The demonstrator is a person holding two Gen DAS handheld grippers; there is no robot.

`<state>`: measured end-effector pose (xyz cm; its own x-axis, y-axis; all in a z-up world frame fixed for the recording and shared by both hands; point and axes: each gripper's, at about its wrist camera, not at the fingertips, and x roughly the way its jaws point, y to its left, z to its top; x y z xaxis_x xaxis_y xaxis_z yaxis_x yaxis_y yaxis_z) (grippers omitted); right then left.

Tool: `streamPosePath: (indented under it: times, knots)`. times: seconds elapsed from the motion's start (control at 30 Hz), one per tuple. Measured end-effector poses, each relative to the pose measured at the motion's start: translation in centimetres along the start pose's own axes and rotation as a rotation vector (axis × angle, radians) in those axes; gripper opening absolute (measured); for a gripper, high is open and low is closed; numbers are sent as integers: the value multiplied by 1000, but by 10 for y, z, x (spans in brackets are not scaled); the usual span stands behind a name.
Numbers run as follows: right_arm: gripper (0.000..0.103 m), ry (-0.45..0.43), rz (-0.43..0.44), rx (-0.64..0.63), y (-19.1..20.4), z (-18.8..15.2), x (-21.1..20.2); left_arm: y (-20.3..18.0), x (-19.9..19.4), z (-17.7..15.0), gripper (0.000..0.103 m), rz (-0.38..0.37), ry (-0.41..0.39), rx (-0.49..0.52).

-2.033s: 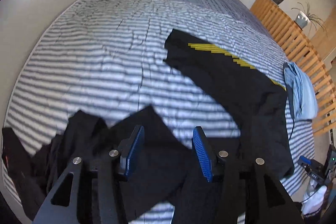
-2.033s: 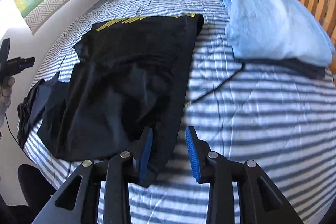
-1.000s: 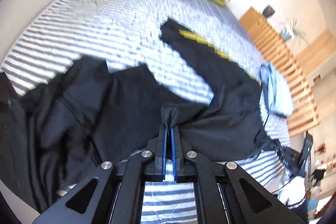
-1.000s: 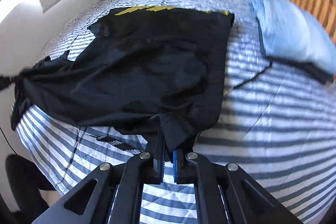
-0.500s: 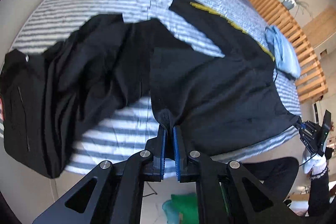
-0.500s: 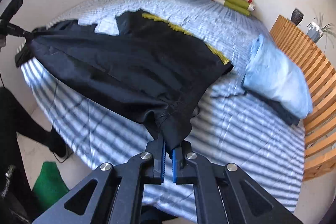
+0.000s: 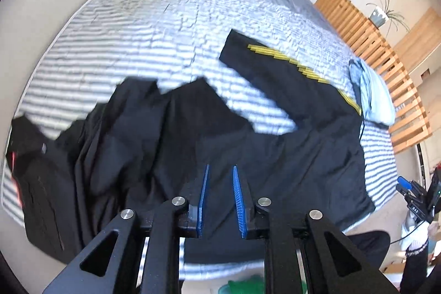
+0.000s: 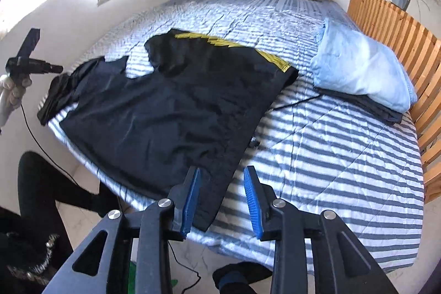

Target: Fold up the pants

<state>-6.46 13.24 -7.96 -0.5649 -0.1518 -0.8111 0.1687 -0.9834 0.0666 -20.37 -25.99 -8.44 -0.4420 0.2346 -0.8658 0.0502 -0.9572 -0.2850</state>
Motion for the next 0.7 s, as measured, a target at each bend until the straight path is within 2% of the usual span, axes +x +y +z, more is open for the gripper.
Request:
streamPosePath:
  times: [0.07, 0.17, 0.23, 0.27, 0.33, 0.53, 0.7]
  knots:
    - [32, -22, -49, 38, -6, 21, 8, -8, 13, 31, 30, -23, -13, -10]
    - [32, -65, -92, 75, -13, 48, 28, -23, 34, 75, 36, -26, -26, 8]
    - [32, -91, -93, 104, -20, 64, 45, -34, 52, 101, 43, -27, -28, 10]
    - [32, -88, -100, 127, -28, 72, 52, -38, 65, 114, 50, -35, -25, 2]
    - [32, -69, -101, 183, -43, 88, 72, -44, 90, 140, 54, -38, -12, -3]
    - [32, -13, -90, 314, -93, 125, 129, -58, 168, 201, 56, -30, 11, -40]
    - [32, 35, -67, 395, -125, 142, 172, -57, 216, 233, 61, -29, 25, -47]
